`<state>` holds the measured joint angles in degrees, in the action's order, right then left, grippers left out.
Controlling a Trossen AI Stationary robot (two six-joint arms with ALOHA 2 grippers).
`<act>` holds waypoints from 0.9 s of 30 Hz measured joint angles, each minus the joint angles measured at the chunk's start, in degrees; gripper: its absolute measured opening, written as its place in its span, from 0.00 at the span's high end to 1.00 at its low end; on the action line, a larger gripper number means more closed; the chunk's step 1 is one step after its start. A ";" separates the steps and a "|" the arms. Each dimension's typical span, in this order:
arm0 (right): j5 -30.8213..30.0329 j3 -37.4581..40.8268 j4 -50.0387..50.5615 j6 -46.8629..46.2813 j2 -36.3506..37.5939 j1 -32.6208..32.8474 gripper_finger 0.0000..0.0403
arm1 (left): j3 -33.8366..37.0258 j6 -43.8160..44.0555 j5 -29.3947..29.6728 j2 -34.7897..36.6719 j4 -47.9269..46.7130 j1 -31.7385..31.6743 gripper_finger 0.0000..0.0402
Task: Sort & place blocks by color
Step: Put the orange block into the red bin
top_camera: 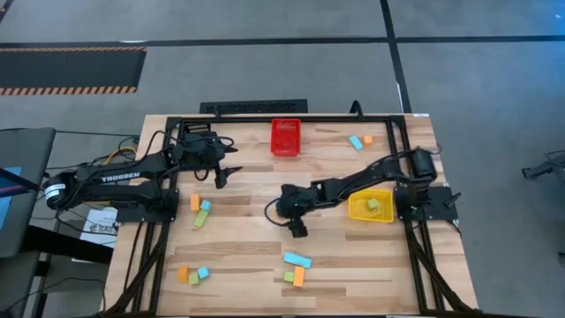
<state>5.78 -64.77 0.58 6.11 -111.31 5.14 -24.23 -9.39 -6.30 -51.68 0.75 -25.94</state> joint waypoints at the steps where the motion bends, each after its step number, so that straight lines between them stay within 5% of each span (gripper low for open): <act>1: -0.58 -0.42 0.49 0.63 -0.42 0.21 0.29 | 0.00 0.00 -0.01 0.00 -0.08 0.01 0.25; 27: -6.18 -1.99 9.28 1.38 -0.32 3.86 0.29 | 0.00 -0.87 0.06 0.00 0.03 0.05 0.25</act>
<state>-0.40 -66.77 9.86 7.48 -111.62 9.00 -24.23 -10.26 -6.24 -51.68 0.78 -25.89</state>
